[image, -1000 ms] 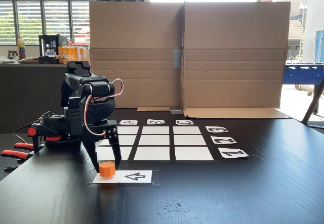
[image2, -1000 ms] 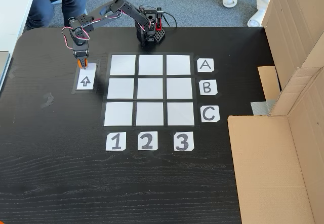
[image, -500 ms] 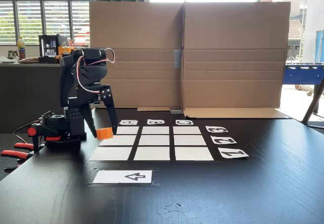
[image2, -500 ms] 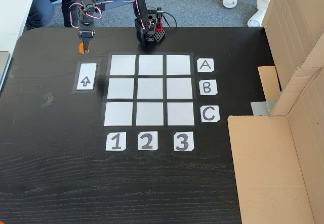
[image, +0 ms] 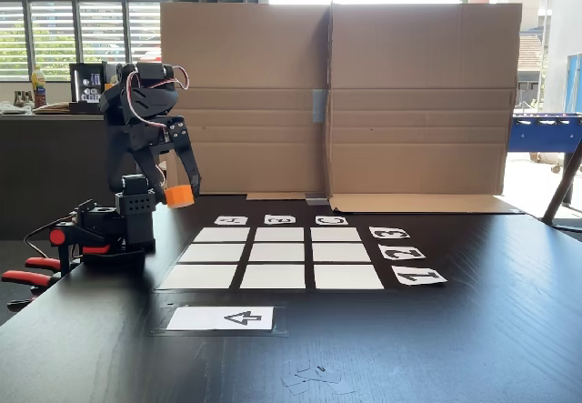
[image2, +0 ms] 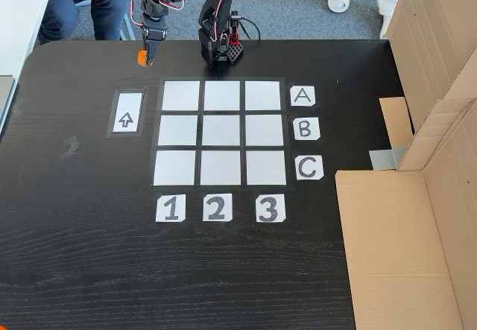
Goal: Pick up the round, orange token and place it in the grid on square A1.
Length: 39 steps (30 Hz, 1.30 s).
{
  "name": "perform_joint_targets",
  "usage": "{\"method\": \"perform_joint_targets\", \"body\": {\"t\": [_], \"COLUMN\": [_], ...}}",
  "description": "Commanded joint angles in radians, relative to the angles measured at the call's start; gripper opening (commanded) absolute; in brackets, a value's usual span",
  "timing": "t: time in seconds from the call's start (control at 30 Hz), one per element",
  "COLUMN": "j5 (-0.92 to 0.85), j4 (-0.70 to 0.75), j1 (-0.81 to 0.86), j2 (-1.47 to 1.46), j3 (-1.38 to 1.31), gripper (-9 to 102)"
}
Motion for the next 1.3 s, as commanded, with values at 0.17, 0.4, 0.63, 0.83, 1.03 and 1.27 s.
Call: {"method": "perform_joint_targets", "body": {"t": [0.17, 0.4, 0.63, 0.83, 1.03, 1.27], "j5": [0.0, 0.0, 0.0, -0.002, 0.0, 0.005], "j4": [0.009, 0.005, -0.008, -0.04, -0.091, -0.178], "j1": [-0.133, -0.247, -0.296, -0.295, -0.275, -0.245], "j2": [0.19, 0.267, 0.267, 0.216, 0.137, 0.032], "j3": [0.236, 0.403, 0.518, 0.558, 0.572, 0.563], "gripper": [6, 6, 5, 5, 5, 5]}}
